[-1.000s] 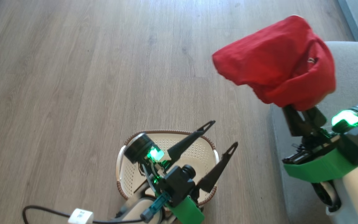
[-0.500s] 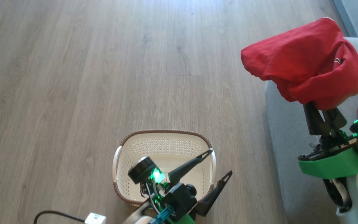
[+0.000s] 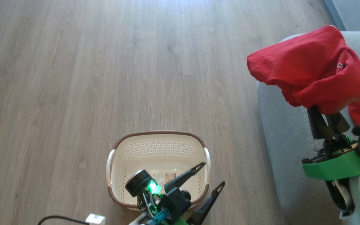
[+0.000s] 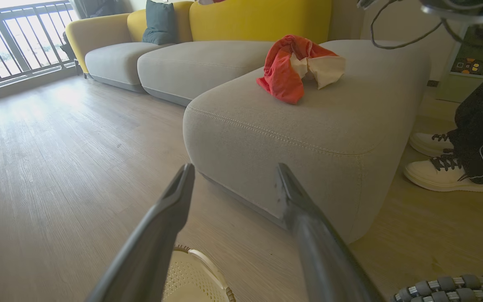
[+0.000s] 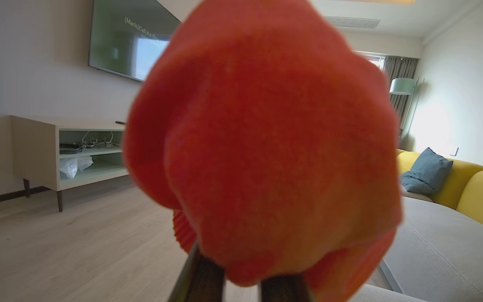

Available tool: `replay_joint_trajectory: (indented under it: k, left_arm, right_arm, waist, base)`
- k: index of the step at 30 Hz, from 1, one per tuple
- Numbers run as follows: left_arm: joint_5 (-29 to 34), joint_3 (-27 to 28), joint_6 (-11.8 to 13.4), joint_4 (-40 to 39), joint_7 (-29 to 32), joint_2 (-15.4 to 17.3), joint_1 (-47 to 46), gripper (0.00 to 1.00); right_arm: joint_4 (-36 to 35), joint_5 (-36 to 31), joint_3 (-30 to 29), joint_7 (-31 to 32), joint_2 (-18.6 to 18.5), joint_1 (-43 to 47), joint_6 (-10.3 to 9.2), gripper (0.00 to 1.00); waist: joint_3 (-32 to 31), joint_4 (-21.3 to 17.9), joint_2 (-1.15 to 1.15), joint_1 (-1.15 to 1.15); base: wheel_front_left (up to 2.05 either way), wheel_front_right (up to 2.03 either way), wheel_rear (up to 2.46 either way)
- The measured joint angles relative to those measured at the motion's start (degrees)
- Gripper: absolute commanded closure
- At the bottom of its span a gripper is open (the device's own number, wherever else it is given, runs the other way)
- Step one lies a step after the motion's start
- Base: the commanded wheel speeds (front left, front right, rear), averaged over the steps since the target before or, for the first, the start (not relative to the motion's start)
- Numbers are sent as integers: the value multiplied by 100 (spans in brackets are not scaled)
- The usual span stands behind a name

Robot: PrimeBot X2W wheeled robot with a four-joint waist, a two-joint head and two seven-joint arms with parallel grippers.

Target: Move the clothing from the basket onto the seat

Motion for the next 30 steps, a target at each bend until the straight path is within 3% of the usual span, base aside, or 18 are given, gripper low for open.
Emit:
replay_joint_trajectory:
  k: [14,30]
  left_arm:
    - [88,187,-47,-8,1,-41,65,0]
    - [179,253,-56,-101,25,-86,-77,0]
  right_arm:
    - [-7,-9,-85,0,4,-3,0,100]
    - [-79,-62,-583,0,156,-4,0,100]
  waist:
    - [129,-465,0,0]
    - [440,-1846,0,0]
  base:
    - [0,0,0]
    - [0,0,0]
